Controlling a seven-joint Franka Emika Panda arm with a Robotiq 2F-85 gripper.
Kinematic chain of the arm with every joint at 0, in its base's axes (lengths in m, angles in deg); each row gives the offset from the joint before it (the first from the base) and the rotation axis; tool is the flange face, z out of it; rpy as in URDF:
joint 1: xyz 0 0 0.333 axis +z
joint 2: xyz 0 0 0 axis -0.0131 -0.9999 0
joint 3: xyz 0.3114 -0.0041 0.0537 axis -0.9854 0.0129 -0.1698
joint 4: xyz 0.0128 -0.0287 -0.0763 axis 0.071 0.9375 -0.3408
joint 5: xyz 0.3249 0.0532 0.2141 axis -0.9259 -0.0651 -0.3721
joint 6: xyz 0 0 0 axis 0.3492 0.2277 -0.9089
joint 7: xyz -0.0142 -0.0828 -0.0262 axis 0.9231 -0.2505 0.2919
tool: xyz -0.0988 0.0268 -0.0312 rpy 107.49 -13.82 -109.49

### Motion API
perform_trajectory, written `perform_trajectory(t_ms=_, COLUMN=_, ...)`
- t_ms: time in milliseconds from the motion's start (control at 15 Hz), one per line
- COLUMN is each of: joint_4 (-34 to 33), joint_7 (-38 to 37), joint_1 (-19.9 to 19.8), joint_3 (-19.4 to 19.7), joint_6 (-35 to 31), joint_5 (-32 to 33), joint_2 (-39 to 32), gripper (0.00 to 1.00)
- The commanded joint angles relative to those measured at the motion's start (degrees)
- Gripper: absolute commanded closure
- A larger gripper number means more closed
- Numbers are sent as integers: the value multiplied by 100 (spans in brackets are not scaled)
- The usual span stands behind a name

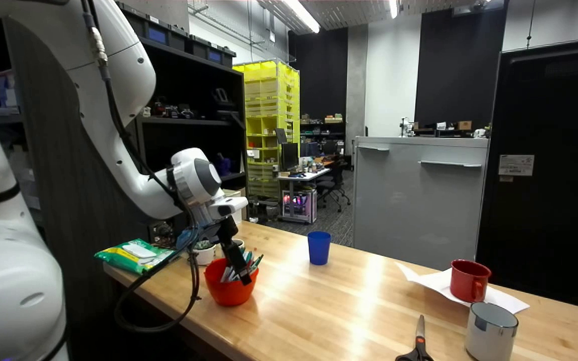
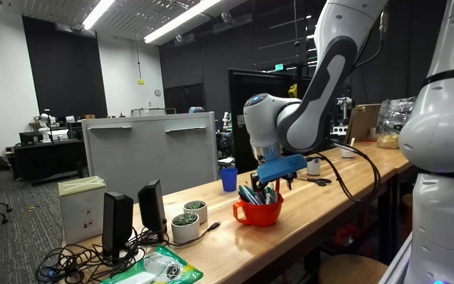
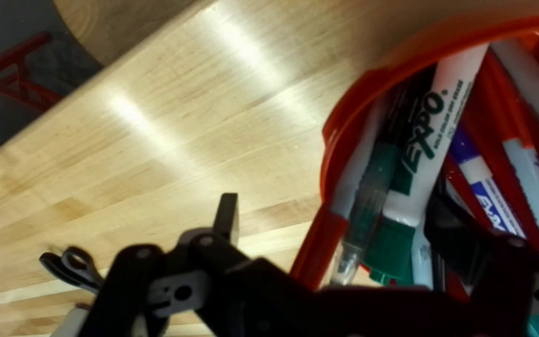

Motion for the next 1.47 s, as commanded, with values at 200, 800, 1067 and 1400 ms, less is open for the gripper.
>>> perform_trajectory(t_ms=200, joint_4=50, joint_7=100, joint_1=629, joint_3=246, joint_6=1146, joint_5=-37, joint_2=562, gripper=0)
perform_trajectory(t_ms=800, joint_4=25, joint_7=1262, joint_1=1109, joint_3=522, joint_6=757, joint_5=-967, joint_2=656, gripper=0)
perform_trajectory(t_ms=1067, joint_4=-26, joint_7=1972, joint_1=1053, joint_3=645, joint_6=245, joint_5=-1760, joint_2=489, gripper=0)
perform_trajectory(t_ms=1400, joint_4=-138, joint_7=2789, joint_1=1068, joint_3=754, joint_6=-100, joint_5=-2766, joint_2=190, gripper=0)
